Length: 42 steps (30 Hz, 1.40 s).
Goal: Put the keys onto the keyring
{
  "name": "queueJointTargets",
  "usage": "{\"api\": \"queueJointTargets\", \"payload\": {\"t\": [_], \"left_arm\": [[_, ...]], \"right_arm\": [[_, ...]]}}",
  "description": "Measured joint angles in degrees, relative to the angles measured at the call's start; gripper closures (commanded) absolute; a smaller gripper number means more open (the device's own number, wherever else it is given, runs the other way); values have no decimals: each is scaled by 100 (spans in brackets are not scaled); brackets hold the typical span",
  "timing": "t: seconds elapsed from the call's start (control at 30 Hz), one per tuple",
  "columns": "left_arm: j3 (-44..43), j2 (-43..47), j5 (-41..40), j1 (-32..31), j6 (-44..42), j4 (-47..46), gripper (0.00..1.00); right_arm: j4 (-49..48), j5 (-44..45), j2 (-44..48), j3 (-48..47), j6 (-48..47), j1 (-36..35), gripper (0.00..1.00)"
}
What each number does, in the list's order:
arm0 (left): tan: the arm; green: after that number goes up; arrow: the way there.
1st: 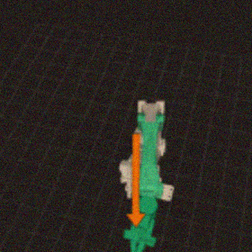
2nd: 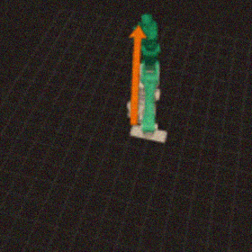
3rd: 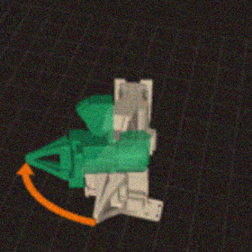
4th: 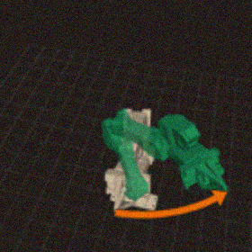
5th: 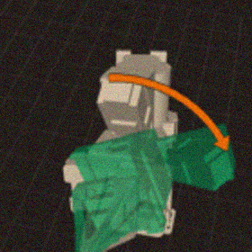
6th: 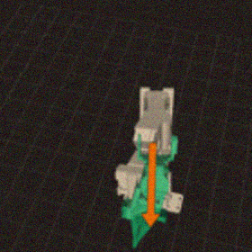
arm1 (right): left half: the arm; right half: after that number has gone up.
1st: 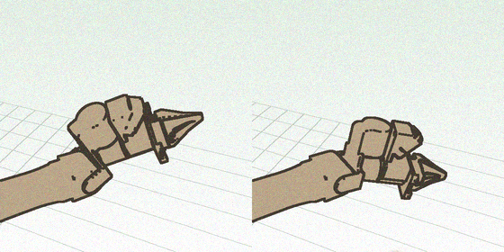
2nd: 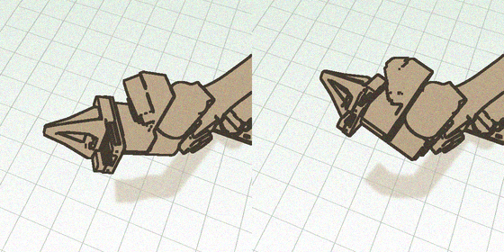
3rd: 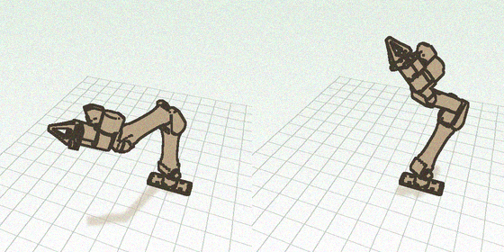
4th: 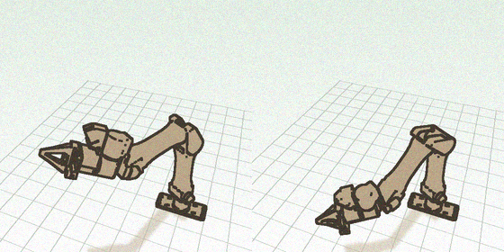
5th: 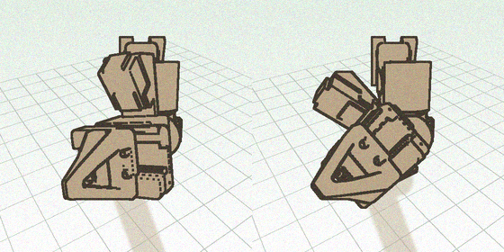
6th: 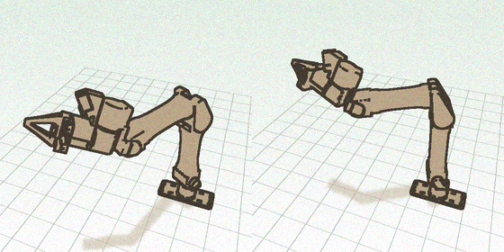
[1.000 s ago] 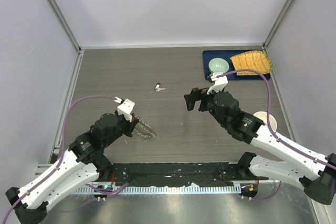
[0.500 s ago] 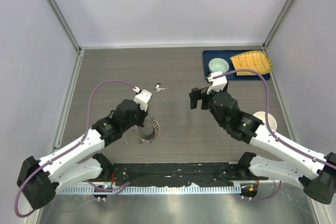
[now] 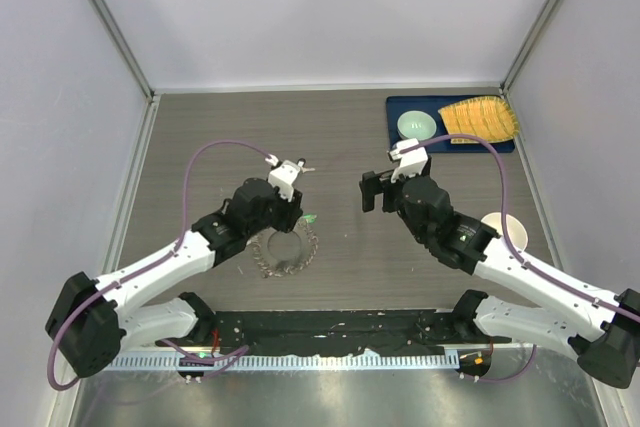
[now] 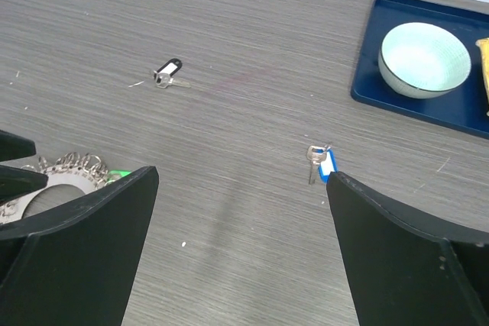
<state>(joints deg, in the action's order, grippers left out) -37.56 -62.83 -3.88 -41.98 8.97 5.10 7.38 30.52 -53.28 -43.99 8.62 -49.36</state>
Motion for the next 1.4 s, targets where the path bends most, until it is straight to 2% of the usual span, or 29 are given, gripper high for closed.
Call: {"api": "queueJointTargets", "payload": {"t": [0.17,0.37,0.47,0.6,0.77,1.1,1.2,1.4], "left_arm": [[-4,304,-125,0,315,26,32],[-4,1298,-920,0,935,479,9],[-2,1502,-1388,0,1410,901,5],[22,1543,-1864,7,2035,1508,6],[129,1329,-2223,11,2717,2017,21],[444,682,-2557,11,4376,2376,42],[442,501,-2627,11,4887,2468,42],[442,-55,-2782,11,5932,2734,50]], "right_arm": [[22,-345,-107,-4,9,0,0],[164,-1045,-592,-50,-52,0,3],[216,-1416,-938,-155,-155,-2,5],[227,-1869,-1604,-426,-289,-61,7],[201,-2090,-2131,-509,-315,-90,7],[74,-2225,-2365,-520,-275,-87,8],[50,-2234,-2371,-520,-275,-87,8],[-55,-2256,-2371,-520,-275,-90,8]]}}
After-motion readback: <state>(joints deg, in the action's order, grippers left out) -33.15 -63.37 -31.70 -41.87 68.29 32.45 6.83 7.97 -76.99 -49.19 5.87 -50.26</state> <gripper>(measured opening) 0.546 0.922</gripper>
